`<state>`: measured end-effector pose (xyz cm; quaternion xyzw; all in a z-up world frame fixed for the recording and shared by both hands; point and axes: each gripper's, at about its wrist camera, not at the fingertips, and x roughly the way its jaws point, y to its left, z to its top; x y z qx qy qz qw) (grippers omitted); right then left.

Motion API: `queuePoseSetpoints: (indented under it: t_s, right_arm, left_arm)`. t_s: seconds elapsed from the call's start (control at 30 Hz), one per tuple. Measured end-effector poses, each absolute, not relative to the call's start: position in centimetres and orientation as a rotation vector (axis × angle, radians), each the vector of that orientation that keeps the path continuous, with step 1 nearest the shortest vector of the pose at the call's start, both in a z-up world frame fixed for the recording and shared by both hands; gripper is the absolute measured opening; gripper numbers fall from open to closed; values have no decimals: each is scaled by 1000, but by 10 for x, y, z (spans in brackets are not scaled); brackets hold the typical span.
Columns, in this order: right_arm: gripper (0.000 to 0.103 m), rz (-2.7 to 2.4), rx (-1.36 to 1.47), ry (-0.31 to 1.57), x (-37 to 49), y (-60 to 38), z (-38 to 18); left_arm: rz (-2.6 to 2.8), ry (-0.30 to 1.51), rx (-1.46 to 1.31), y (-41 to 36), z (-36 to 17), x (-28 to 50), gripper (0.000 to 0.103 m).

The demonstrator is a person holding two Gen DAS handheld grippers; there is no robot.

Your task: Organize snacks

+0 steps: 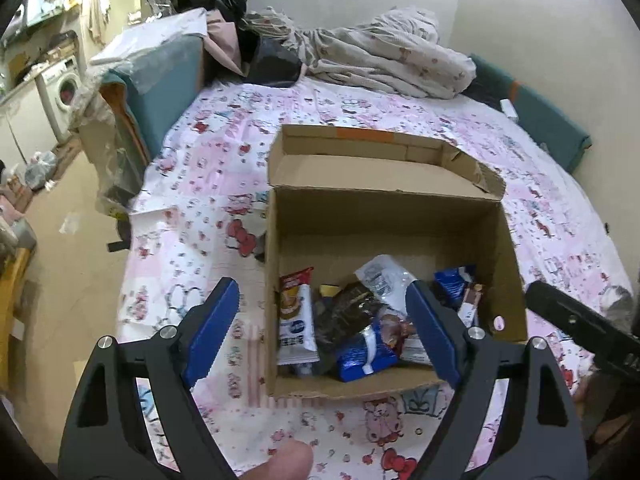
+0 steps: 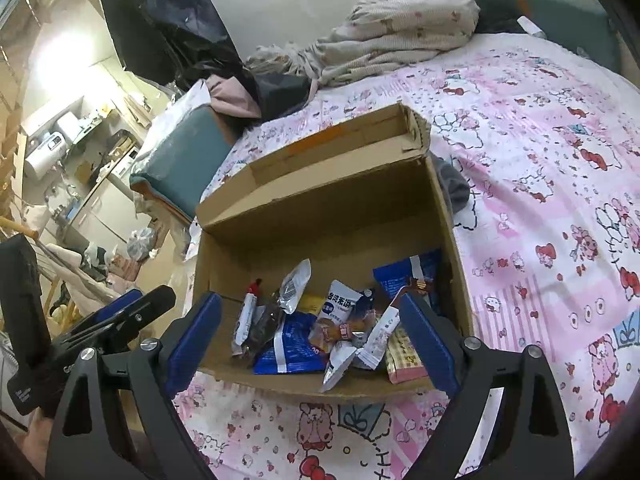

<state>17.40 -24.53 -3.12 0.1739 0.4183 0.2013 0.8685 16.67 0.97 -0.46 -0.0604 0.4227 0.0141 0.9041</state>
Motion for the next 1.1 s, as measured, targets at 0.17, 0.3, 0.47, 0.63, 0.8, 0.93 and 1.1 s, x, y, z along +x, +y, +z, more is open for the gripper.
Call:
queuePoseSetpoints:
  t_s: [0.17,0.3,0.47,0.63,0.8,0.93,1.1]
  right_arm:
    - [93,419,366,859,160,-252,-21]
    - [93,405,344,844,146,-254,-14]
    - [94,358,320,845,129,-257,-16]
    - [96,395,296,811,106,-253,-10]
    - [101,353,226,778,84,-244,-9]
    - [103,308,211,756,76,-241,-14]
    - [103,280,170,782,82,-234,-26]
  left_arm:
    - [22,874,-158,13,5,156,91]
    - [13,845,-152,11,12,140,97]
    - [-3,834,-130,10,15,119,98]
    - [-2,851,-123,13,9,94,98]
    - [27,860,-113,15,1,68,98]
    - [41,846,-104,13,-2,53,98]
    - [38,815,-104,9,0,51,98]
